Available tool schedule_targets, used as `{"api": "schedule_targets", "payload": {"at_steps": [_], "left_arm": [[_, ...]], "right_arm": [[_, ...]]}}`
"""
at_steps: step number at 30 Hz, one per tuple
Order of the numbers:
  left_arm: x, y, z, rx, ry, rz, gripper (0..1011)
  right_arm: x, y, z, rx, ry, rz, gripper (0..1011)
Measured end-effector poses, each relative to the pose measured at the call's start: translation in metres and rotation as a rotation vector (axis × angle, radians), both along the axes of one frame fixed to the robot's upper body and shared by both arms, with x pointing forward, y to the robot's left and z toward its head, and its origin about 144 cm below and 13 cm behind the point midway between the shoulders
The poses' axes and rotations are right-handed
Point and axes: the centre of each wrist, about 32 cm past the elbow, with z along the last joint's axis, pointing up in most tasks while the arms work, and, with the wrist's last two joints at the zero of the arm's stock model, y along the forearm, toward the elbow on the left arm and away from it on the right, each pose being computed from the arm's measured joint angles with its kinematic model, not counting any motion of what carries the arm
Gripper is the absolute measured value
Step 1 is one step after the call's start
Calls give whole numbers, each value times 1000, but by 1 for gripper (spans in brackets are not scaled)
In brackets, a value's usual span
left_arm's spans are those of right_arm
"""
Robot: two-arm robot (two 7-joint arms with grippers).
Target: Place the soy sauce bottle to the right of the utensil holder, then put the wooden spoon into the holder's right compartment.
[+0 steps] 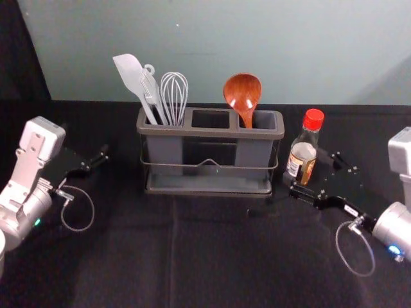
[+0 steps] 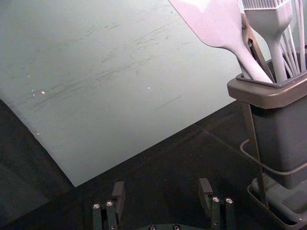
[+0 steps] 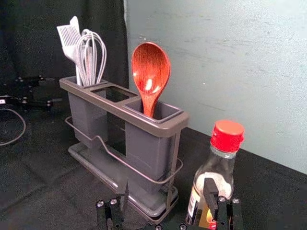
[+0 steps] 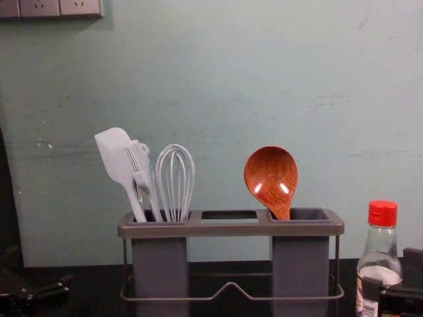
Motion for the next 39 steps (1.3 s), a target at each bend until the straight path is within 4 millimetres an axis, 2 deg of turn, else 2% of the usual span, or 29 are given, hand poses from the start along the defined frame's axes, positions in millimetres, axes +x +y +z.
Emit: {"api": "schedule_targets", "payload": {"at_steps": [7, 13, 39], "left_arm": [[0, 0, 0, 0, 0, 0, 1005], [0, 0, 0, 0, 0, 0, 1005], [0, 0, 0, 0, 0, 0, 1005]], "right_arm": [[-3, 6, -16, -4, -42, -28, 1002], [-4, 9, -22, 2, -56, -35, 1000], [-4, 10, -22, -3, -66, -34, 1002]]}}
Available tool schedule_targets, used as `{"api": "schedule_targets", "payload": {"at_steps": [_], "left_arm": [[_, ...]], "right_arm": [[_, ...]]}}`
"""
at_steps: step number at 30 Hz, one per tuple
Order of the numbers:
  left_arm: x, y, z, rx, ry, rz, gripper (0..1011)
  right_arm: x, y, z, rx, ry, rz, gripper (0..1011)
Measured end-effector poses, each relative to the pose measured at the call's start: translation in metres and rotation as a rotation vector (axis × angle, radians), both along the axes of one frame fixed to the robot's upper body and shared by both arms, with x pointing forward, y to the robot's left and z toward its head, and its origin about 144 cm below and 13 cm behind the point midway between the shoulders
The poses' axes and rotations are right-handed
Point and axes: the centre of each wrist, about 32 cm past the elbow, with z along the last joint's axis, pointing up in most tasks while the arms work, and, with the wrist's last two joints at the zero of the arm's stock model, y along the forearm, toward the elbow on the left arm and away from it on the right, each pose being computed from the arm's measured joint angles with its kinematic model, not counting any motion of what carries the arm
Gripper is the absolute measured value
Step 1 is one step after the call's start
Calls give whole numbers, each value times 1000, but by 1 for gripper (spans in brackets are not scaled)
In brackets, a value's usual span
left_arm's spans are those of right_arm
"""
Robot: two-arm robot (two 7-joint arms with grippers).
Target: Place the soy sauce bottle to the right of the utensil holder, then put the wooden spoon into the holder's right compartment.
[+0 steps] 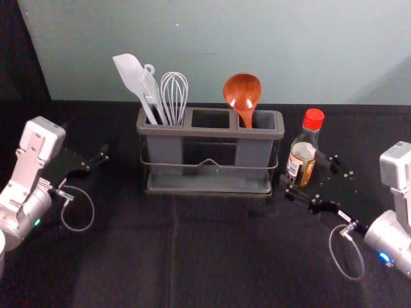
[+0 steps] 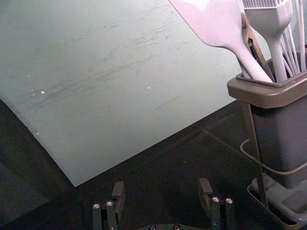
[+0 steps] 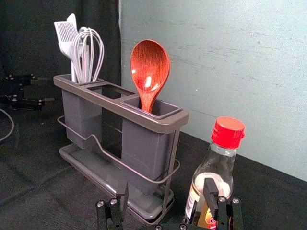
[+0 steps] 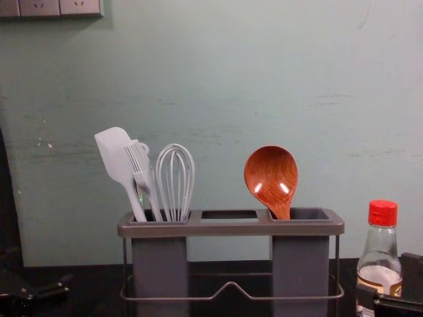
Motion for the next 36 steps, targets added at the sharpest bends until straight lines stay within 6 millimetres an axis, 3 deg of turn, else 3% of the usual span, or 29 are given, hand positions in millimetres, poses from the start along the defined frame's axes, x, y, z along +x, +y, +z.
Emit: {"api": "schedule_targets", "payload": {"at_steps": [36], "left_arm": [[0, 0, 0, 0, 0, 0, 1005]], "right_arm": [[0, 0, 0, 1, 0, -1, 1002]]}}
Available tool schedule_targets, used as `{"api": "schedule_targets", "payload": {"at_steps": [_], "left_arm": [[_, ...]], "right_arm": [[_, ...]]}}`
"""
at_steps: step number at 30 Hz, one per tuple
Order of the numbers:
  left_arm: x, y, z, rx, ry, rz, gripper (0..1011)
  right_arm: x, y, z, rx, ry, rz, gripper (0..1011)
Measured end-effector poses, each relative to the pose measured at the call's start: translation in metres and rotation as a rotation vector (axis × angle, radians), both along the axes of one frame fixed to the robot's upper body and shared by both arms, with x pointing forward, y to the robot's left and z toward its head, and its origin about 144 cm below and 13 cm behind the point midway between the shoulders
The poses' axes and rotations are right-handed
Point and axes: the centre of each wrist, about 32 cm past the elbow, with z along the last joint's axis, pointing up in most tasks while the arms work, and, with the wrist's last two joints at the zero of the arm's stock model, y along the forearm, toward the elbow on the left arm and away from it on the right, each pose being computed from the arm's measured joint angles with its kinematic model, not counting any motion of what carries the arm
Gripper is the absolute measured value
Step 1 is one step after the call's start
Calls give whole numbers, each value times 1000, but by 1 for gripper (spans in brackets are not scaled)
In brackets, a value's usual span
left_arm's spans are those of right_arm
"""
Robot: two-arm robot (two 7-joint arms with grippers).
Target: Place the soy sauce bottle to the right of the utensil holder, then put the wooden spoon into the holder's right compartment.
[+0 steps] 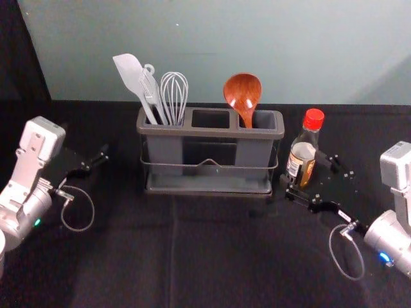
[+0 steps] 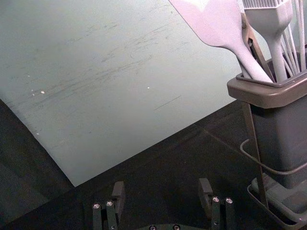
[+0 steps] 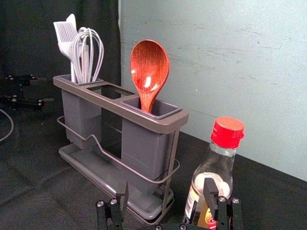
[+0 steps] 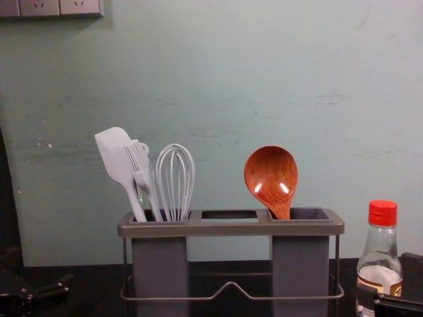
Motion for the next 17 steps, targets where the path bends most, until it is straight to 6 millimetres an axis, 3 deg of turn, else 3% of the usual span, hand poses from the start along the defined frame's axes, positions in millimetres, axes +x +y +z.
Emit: {"api": "schedule_targets", "payload": {"at_steps": [17], "left_arm": [[0, 0, 0, 0, 0, 0, 1005]], "right_arm": [[0, 0, 0, 0, 0, 0, 1002]]}}
